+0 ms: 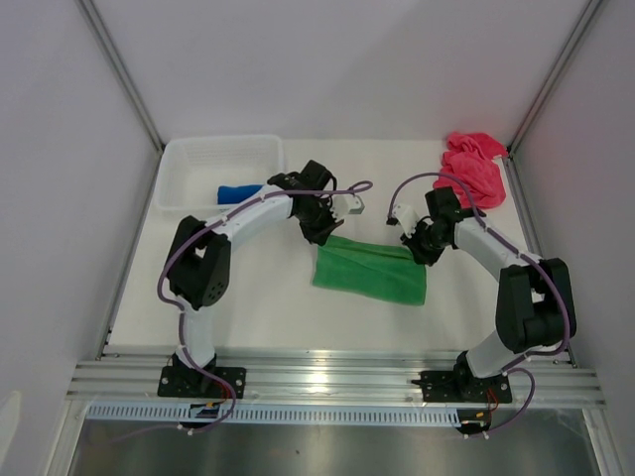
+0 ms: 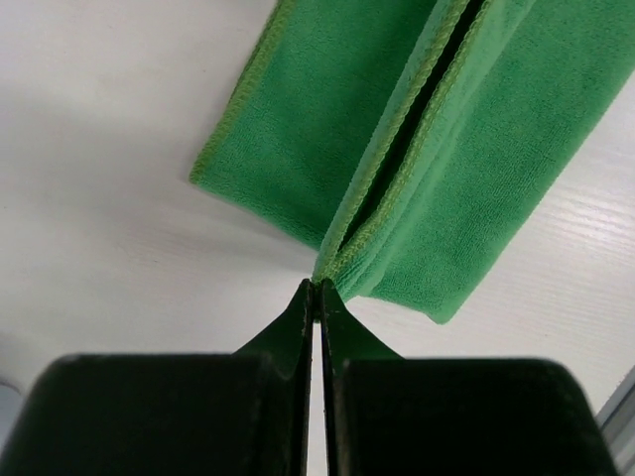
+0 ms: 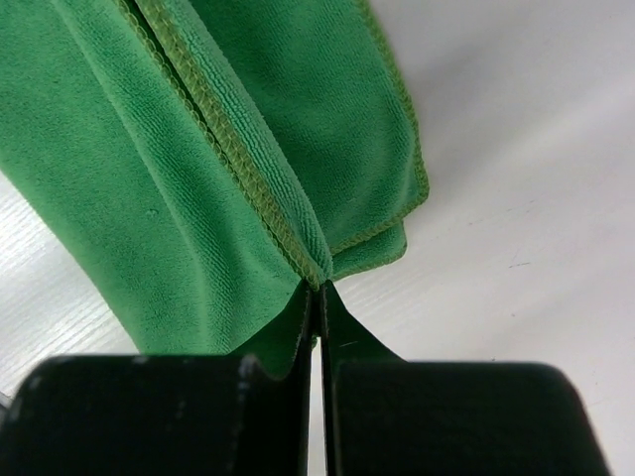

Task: Roll the towels
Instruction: Fold the towel

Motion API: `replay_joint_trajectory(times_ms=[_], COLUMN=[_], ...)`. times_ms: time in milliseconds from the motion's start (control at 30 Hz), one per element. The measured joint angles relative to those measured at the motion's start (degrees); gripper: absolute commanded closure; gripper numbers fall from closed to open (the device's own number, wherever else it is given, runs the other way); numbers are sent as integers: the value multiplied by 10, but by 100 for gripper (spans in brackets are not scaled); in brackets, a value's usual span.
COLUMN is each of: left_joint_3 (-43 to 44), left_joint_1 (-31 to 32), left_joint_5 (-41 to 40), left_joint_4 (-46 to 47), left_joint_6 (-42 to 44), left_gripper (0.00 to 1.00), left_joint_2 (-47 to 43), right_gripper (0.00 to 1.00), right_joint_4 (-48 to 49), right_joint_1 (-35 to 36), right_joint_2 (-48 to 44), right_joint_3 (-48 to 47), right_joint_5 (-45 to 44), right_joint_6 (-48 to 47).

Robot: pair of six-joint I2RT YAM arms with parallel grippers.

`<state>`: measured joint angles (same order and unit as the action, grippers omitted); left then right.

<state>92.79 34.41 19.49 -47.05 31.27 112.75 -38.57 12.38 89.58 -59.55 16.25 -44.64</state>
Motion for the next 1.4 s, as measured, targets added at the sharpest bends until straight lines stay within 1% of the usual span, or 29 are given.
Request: replay_joint_trajectory(times_ms=[500,633,700,733,833,867,933,967,1000,1033,1067,1133,1167,1300,1400], left_joint_3=[25,40,49,52,52,52,53,55,57,57,57,59,60,76,87], left_joint_1=[0,0,0,0,0,0,-1,-1,-2,-2,-3,-5,-6,-12,-19], left_joint_5=[-35,-44,-45,-46,-49,-50,-54,-57,-59,-60,-62,-65,-66,-69,-68], left_joint_4=[26,30,31,31,32,32,32,31,31,32,31,32,32,28,27], left_joint_6=[-13,-16,-19,-23,-29,-31,-37,-40,-43,-46,-49,-56,-58,-69,-80], left_gripper=[99,96,94,93,85,80,74,70,68,62,59,56,55,55,55], left_joint_2=[42,61,72,77,83,84,85,87,88,89,89,89,89,89,88], right_gripper=[100,100,95,94,88,83,80,74,69,63,63,61,58,58,53], right_joint_4=[50,66,73,76,84,86,89,89,90,91,93,98,100,116,137], right_joint_1=[-10,-10,-10,-10,-10,-10,-10,-10,-10,-10,-10,-12,-13,-18,-34], right_joint_2=[48,72,83,88,101,104,106,106,107,107,107,107,106,89,58], right_joint_3=[-12,-13,-13,-13,-17,-18,-20,-22,-24,-25,-27,-30,-32,-32,-32], right_joint_5=[-26,-39,-46,-50,-56,-59,-68,-73,-79,-85,-90,-101,-106,-122,-121], right_joint_6=[30,37,42,47,57,62,69,73,78,83,87,93,98,118,144])
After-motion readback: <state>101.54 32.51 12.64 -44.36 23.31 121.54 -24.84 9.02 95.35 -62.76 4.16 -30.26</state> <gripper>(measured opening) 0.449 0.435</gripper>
